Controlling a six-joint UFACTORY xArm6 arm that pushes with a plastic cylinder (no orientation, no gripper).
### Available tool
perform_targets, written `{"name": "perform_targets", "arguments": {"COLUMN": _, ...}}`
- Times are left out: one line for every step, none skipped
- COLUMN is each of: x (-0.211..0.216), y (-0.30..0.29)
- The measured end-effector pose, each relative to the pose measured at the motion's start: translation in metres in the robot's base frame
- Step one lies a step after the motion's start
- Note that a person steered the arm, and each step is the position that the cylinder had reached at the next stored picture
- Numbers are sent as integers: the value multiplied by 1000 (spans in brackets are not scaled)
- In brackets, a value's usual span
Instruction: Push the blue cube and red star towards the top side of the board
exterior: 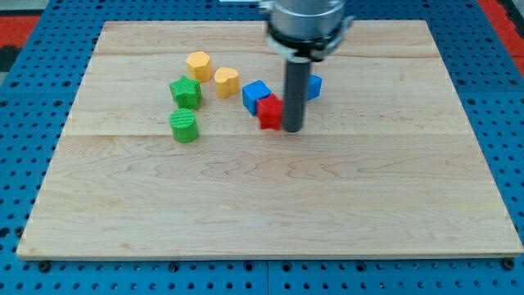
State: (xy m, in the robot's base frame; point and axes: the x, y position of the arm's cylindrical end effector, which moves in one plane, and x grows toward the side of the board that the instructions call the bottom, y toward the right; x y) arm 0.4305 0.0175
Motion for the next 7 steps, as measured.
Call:
{"name": "perform_targets", "arguments": {"x": -1, "y": -38}}
{"name": "perform_targets", "arguments": {"x": -5, "y": -45}}
{"name": "perform_targets", "arguments": {"x": 16, "y": -51}}
{"name": "perform_targets", "arguments": {"x": 7, "y": -91}}
{"name": "perform_targets", "arguments": {"x": -12, "y": -93}}
{"name": "perform_targets", "arguments": {"x": -20, "y": -59}}
{"name": "perform_targets", "arguments": {"x": -23, "y": -49}}
